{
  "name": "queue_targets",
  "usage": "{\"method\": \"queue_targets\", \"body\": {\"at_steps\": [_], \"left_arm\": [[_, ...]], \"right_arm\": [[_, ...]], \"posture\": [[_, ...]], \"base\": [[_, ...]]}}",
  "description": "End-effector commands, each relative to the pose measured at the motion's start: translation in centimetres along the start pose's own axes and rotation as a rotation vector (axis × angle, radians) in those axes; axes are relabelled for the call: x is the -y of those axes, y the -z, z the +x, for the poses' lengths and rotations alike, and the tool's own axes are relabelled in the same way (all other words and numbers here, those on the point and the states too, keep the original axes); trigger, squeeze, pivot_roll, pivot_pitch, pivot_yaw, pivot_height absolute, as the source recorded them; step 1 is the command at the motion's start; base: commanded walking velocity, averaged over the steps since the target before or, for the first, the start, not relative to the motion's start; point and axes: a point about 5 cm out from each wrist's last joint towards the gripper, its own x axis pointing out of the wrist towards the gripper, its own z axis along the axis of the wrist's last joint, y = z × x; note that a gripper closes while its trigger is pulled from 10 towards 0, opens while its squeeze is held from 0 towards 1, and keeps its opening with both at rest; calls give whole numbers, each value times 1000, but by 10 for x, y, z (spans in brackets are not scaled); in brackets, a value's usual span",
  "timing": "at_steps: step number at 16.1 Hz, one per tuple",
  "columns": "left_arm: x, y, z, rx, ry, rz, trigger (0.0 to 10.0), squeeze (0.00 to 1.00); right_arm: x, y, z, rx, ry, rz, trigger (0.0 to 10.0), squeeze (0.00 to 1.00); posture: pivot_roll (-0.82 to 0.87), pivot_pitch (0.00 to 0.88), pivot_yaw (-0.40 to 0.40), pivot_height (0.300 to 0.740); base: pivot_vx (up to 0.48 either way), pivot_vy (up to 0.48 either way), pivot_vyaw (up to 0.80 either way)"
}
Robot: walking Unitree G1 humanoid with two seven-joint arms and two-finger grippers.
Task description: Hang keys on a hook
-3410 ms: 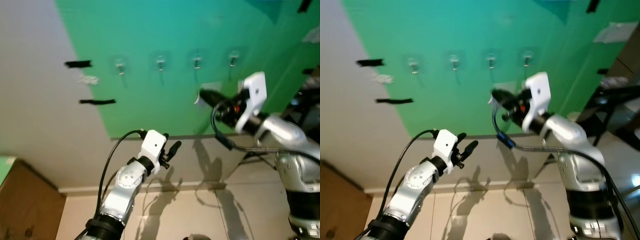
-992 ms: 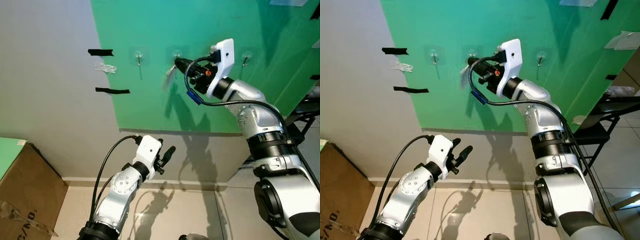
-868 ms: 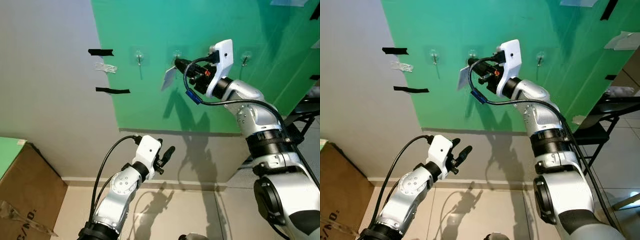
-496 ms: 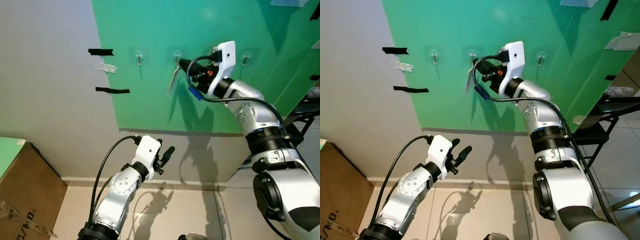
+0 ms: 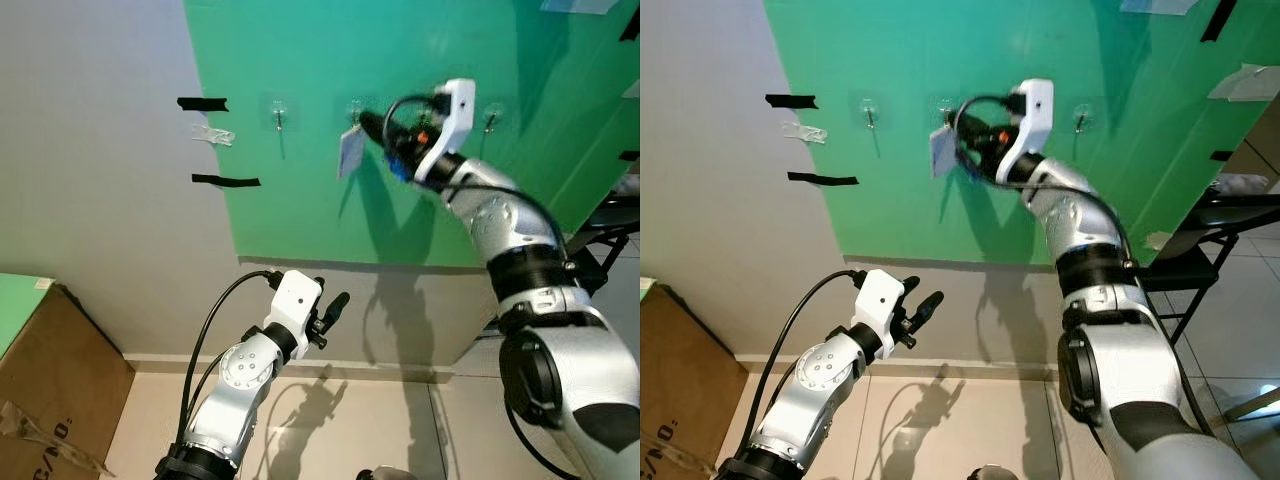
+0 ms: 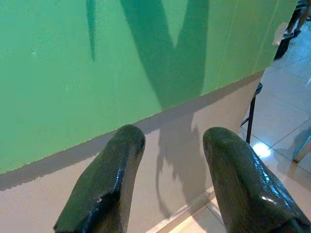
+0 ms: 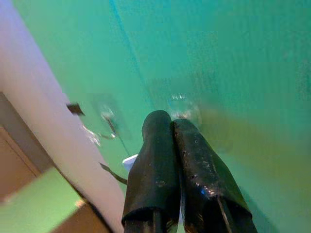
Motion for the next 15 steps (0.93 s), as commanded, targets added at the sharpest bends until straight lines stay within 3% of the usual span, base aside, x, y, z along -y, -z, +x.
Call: {"method": "queue_targets", "body": {"at_steps": [1, 6, 9, 15], "left_arm": [[2, -2, 0, 3, 0, 3, 10000, 0], [2, -1, 0, -2, -2, -4, 10000, 0], [3, -1, 0, -5, -2, -5, 10000, 0], [3, 0, 0, -8, -1, -6, 10000, 0]], "right_arm": [[0, -4, 1, 10, -8, 56, 0, 0], [6, -6, -1, 18, -2, 319, 0, 0], [9, -1, -3, 7, 20, 382, 0, 0], [11, 6, -4, -9, 40, 406, 0, 0]], "posture": [[-68, 0, -56, 740], [-63, 0, -59, 740], [-63, 0, -60, 740], [-63, 0, -60, 740]], "base": [[0, 0, 0], [0, 0, 0], [0, 0, 0], [0, 0, 0]]}}
